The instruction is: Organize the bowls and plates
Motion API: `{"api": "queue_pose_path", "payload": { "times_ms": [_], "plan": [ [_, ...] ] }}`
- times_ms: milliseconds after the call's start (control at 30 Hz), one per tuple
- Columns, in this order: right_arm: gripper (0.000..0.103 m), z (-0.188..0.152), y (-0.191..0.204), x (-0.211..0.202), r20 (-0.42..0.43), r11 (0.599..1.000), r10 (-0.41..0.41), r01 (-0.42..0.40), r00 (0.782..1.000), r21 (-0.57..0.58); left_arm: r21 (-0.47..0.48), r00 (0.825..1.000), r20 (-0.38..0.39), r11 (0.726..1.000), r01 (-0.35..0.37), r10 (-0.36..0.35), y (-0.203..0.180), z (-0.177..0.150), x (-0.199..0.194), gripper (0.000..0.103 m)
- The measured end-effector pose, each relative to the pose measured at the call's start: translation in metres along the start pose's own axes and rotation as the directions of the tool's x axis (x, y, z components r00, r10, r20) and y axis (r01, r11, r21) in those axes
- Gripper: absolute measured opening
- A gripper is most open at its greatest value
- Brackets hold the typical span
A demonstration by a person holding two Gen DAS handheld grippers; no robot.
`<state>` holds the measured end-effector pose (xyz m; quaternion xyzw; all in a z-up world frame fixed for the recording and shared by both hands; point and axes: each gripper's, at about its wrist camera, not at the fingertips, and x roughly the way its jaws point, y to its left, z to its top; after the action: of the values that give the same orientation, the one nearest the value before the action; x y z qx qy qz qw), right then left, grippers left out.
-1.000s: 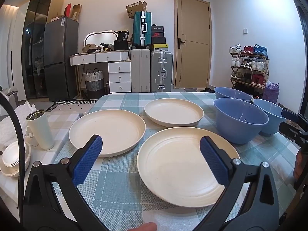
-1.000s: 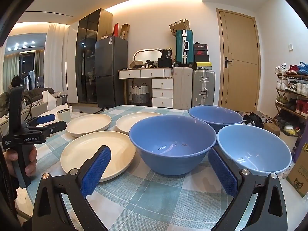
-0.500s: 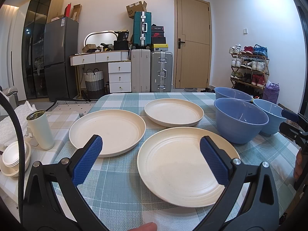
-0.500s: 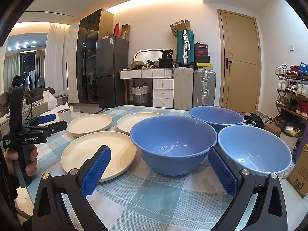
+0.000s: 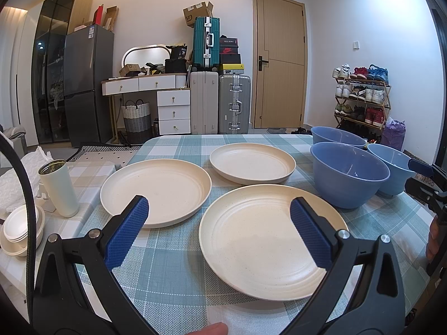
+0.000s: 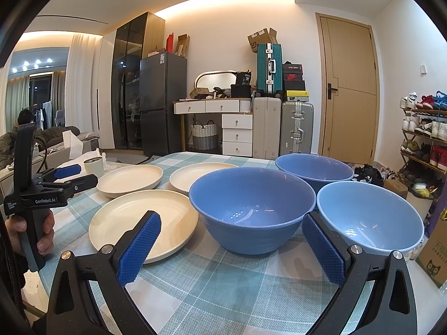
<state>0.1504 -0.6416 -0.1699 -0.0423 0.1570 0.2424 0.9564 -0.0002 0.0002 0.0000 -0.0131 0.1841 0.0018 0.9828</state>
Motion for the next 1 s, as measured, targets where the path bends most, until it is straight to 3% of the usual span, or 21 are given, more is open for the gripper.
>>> {"api": "queue_pose_path", "payload": {
  "times_ms": [1000],
  "plan": [
    [0.103,0.0086,-0.0041,-0.0055,-0.028,1.000,-0.007,0.007,1.000,0.022,-0.002,1.000,-0.008,1.000,0.000,0.000,0.0012,0.0018,-0.0017,0.101]
  ]
}}
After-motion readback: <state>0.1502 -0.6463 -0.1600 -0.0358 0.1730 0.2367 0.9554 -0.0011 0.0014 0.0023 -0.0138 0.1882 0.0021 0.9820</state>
